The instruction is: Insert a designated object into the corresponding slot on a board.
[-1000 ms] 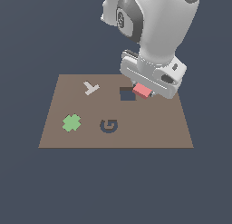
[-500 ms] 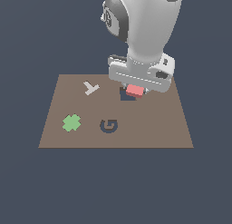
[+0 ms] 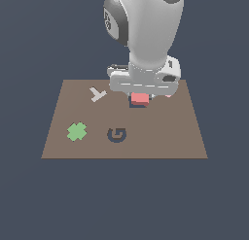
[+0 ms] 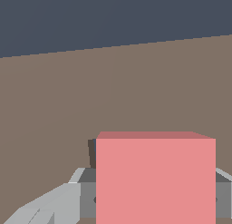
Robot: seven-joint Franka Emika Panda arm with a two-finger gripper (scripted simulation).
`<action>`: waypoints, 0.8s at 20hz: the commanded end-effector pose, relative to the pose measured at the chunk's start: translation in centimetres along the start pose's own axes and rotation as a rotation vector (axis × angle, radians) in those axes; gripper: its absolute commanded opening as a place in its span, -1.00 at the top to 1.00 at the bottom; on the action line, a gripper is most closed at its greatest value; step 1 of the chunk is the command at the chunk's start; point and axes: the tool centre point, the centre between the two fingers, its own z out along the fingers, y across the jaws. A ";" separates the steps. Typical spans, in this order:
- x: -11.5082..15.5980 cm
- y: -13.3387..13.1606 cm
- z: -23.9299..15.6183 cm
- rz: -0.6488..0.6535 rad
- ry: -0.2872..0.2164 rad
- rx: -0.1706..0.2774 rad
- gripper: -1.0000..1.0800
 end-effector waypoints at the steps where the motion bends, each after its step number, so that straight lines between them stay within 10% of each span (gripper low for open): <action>1: -0.2 -0.3 0.0 -0.038 -0.001 0.000 1.00; 16: -0.6 -0.8 0.3 -0.101 0.000 0.000 1.00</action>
